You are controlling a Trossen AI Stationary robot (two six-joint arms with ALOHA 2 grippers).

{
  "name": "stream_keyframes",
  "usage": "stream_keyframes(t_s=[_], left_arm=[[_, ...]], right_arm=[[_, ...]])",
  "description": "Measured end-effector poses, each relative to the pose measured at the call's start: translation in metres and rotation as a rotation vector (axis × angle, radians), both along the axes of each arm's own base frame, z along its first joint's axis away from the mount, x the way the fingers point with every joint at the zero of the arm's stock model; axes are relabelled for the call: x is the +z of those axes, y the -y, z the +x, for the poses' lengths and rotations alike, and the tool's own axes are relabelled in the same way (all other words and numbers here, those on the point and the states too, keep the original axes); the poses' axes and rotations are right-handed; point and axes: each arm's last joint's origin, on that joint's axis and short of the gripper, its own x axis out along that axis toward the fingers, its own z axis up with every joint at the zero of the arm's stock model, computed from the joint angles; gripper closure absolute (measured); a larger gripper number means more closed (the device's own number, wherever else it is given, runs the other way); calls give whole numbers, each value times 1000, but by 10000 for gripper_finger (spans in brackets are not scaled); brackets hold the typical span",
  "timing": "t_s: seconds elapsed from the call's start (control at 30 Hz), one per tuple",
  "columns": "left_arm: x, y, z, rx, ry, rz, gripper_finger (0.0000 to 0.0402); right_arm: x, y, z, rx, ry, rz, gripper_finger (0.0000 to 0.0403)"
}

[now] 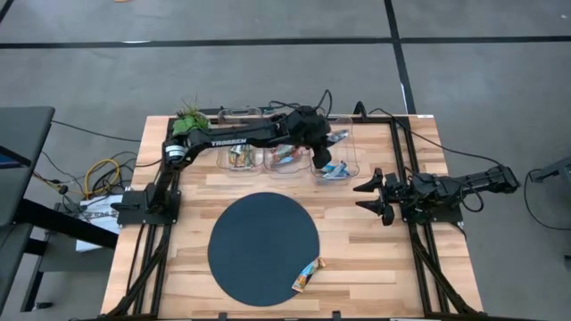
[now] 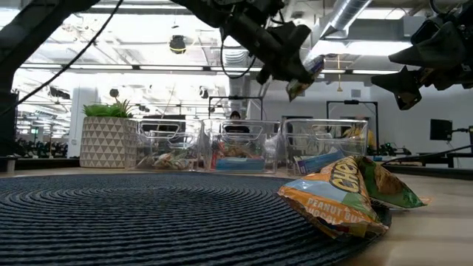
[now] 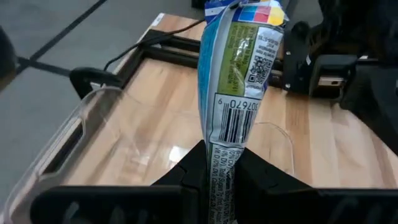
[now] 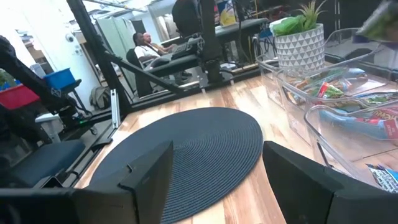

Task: Pick and place Granola Bars by type
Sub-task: Put the blue granola bar into the right transparent bin, then put the orange granola bar into the right transparent bin

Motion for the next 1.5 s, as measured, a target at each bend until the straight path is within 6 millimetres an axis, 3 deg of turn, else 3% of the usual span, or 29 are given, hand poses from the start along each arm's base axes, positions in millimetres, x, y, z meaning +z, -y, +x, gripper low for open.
stream_keyframes(t_s=[0.47,0.7,1.03,1.5], left_arm=[[-41,-7,38,-106,-119,-63,360],[-64,-8,40,-105,-225,-99,360],[-65,-10,37,-111,-251,-94,359],[-65,-10,36,-137,-265,-77,250]], right_arm=[[0,0,0,1,0,0,159],[0,0,0,1,1,0,159],[0,0,0,1,1,0,159],[0,0,0,1,1,0,159]])
